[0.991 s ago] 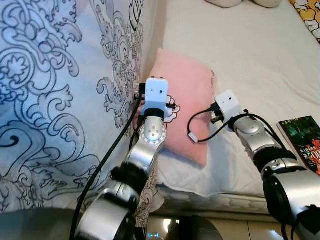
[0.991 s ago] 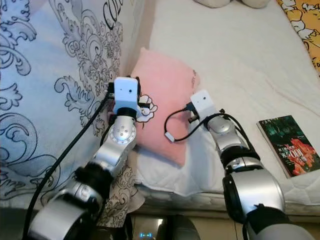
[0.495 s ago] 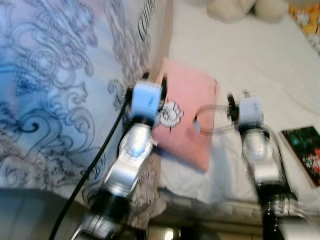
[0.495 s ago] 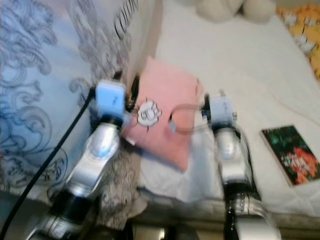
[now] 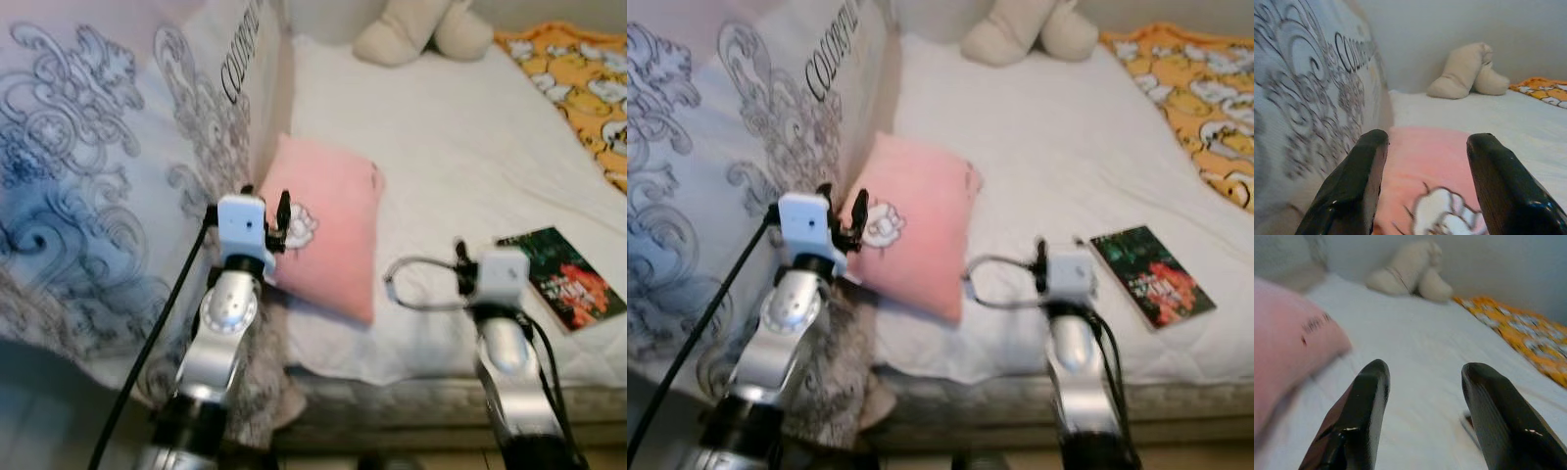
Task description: Clean up the room
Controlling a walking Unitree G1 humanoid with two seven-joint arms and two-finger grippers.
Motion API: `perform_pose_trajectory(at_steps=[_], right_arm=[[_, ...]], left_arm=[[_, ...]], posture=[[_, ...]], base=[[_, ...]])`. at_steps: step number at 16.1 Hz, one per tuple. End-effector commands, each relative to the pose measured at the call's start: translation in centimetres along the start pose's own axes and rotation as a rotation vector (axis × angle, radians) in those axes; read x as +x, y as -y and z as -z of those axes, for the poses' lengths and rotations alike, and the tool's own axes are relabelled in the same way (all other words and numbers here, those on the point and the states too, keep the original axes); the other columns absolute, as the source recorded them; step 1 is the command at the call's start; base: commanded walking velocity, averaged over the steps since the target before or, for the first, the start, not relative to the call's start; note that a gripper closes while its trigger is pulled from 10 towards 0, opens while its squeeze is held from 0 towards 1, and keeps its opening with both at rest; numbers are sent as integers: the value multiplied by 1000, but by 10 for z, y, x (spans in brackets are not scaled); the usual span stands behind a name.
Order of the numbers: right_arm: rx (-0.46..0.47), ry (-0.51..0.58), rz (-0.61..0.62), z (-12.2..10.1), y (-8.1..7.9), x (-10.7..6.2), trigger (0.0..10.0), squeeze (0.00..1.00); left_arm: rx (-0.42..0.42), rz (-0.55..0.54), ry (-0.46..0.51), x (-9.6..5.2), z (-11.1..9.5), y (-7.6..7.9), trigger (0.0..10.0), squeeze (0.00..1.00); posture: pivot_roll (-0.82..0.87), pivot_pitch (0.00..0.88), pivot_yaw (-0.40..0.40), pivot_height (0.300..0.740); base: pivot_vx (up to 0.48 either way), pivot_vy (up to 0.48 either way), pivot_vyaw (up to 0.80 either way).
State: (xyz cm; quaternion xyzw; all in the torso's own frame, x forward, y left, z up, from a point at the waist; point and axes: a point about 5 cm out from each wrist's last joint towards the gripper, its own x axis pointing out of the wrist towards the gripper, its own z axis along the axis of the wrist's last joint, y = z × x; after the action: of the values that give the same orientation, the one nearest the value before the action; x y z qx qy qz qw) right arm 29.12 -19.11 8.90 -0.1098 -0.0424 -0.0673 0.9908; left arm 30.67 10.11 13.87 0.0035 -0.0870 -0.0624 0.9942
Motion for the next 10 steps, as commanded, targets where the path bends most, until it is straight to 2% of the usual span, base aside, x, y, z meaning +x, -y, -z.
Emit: perform_pose_trajectory(at_steps=[1, 6, 10], right_arm=[[-14, 11, -8, -4, 2, 3, 10000, 0], [-29, -8, -66, -3, -8, 10, 10000, 0], [-32, -25, -72, 0, -9, 9, 10000, 0]], left_arm=[[-20, 5, -46, 2, 7, 4, 10000, 0], [-19, -9, -61, 5, 11, 1, 10000, 0], [-16, -18, -71, 6, 14, -3, 10000, 0]], posture=[[-156, 0, 41, 740], [-152, 0, 48, 740], [-157, 0, 49, 740]], base=[[0, -439, 0], [0, -439, 0], [0, -440, 0]])
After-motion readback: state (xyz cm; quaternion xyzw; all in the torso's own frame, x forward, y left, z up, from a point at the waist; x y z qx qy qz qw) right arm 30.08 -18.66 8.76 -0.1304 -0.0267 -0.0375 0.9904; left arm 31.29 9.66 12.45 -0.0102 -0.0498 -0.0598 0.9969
